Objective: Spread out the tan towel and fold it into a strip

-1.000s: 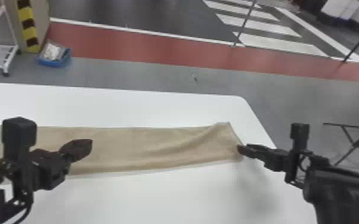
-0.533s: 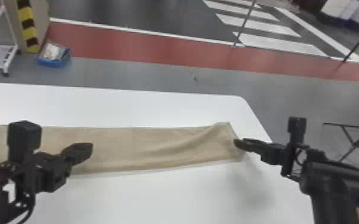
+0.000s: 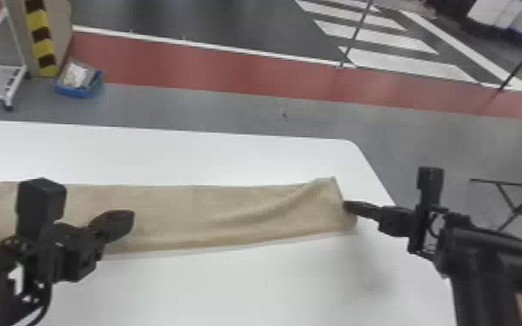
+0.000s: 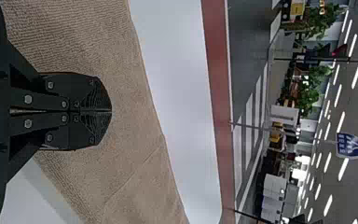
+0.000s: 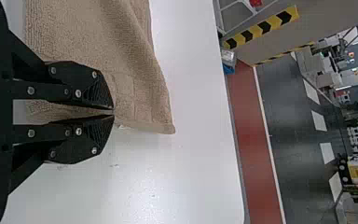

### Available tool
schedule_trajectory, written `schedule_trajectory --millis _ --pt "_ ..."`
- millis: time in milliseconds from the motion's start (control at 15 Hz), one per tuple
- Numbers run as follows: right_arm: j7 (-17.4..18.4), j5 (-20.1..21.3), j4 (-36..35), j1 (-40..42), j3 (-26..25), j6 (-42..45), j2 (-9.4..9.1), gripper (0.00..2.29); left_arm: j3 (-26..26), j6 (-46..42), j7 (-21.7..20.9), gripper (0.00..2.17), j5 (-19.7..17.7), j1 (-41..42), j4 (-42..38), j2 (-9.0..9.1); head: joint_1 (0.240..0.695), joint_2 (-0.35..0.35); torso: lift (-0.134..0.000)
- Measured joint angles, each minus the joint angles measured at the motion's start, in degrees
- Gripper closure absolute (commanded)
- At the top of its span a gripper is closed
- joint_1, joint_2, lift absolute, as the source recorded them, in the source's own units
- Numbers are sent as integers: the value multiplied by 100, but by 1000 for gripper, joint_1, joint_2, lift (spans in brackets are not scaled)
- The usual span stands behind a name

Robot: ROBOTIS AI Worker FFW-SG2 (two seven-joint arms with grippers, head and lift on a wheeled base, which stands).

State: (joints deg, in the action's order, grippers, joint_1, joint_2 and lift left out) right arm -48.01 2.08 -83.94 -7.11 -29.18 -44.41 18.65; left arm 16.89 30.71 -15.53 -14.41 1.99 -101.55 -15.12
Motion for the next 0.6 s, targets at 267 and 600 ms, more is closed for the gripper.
schedule_trajectory --millis 267,600 --pt "9 30 9 -5 1 -20 0 572 87 -45 69 1588 2 -35 13 30 695 -350 -124" --pt "11 63 255 -155 40 -14 15 583 213 -114 89 1588 29 -187 196 106 695 -350 -124"
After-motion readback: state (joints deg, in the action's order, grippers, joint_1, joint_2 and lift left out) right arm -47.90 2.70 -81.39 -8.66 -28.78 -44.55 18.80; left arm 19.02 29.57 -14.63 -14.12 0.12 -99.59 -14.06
